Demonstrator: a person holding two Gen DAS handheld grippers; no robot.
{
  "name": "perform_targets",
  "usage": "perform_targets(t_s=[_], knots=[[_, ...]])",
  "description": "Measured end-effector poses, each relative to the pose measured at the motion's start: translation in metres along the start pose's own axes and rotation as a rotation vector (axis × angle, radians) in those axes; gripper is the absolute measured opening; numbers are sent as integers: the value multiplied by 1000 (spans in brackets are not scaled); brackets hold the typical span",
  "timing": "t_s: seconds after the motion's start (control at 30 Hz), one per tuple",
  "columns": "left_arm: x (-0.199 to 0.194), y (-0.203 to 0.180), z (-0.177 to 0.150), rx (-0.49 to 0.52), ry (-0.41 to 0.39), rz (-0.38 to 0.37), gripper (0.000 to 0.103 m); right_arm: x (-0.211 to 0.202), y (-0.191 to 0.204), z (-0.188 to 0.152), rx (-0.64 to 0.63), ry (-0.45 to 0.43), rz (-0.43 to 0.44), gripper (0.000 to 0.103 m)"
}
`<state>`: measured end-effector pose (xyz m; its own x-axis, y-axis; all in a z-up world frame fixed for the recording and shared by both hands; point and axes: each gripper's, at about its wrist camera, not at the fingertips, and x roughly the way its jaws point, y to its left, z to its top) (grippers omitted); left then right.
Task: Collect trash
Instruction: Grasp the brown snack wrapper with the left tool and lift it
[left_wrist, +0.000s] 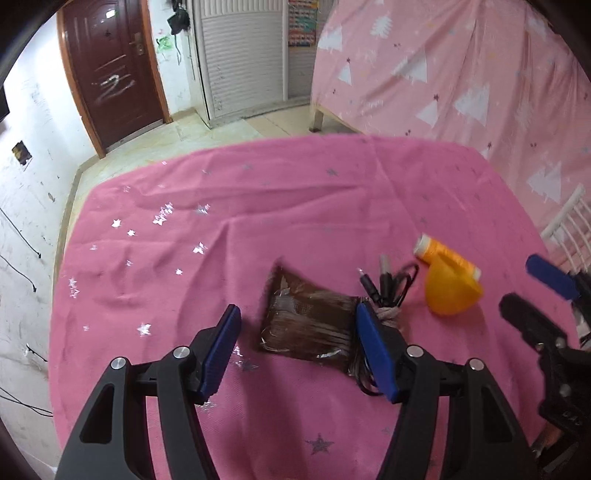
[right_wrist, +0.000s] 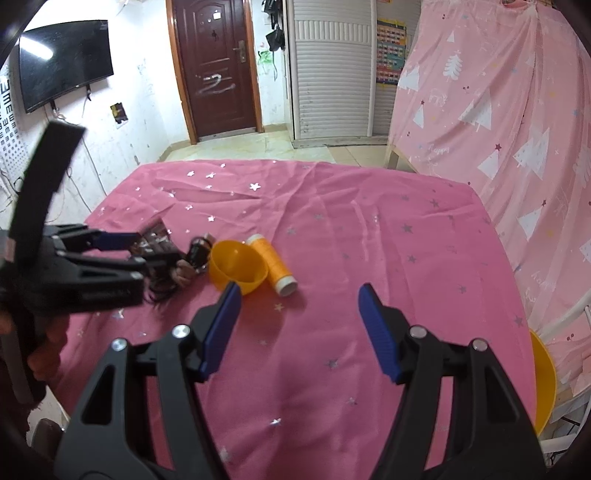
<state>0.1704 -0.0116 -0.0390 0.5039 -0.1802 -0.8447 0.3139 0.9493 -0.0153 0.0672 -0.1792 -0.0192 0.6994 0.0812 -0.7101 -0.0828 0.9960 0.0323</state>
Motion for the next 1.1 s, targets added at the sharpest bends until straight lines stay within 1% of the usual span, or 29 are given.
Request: perform_targets(t_s=[0.03,0.1,0.13,0.17,0.2,0.23,0.27,0.4,0.43,0.53,0.73,0.77,0.8,0.83,0.87,0.9,0.93,0.97,1.0,1.03,1.1], knots=[[1,-1,0,2,-7,7,59,0,1,0,-2,0,1,63],[0,1,0,-12,-12,-5,59,1,3,0,-8,3,1,64],[-1,3,1,-21,-16,-10,54,1,4,0,-11,3,0,64],[-1,3,0,-23,-20,-7,45,1,5,0,-12,2,-1,64],[-2,5,-1,-25,-23,-3,41,1,6,0,-11,-1,0,64],[-3,6,-1,-29,-24,-5,34,1,6,0,-12,-4,3,64],[-4,8,-1,-38,-25,-8,31,0,7,0,-14,-8,6,64],[-6,17,-3,-66,-32,-2,25,-2,19,4,-42,-28,26,64],[-6,19,-3,-71,-34,0,21,-2,23,5,-50,-30,29,64],[-9,27,-4,-87,-41,8,18,-1,34,8,-74,-34,39,64],[-17,36,-8,-91,-64,24,17,8,45,11,-87,-26,46,63],[-17,37,-9,-88,-65,26,17,10,46,12,-86,-22,44,60],[-17,38,-12,-86,-66,26,17,13,46,13,-88,-15,45,55],[-17,38,-13,-84,-66,25,17,14,47,13,-91,-12,44,53],[-17,38,-13,-83,-67,25,17,16,48,14,-97,-6,40,49],[-16,38,-13,-81,-68,25,17,17,49,14,-100,-3,38,42],[-16,38,-13,-81,-68,23,17,18,50,14,-104,0,35,39],[-15,39,-13,-82,-66,17,17,20,51,14,-110,2,29,33],[-14,38,-13,-83,-65,15,17,20,52,14,-114,3,26,25],[-14,38,-13,-84,-65,14,17,20,52,13,-118,5,25,21],[-12,40,-13,-89,-61,9,17,21,53,13,-124,7,30,8]])
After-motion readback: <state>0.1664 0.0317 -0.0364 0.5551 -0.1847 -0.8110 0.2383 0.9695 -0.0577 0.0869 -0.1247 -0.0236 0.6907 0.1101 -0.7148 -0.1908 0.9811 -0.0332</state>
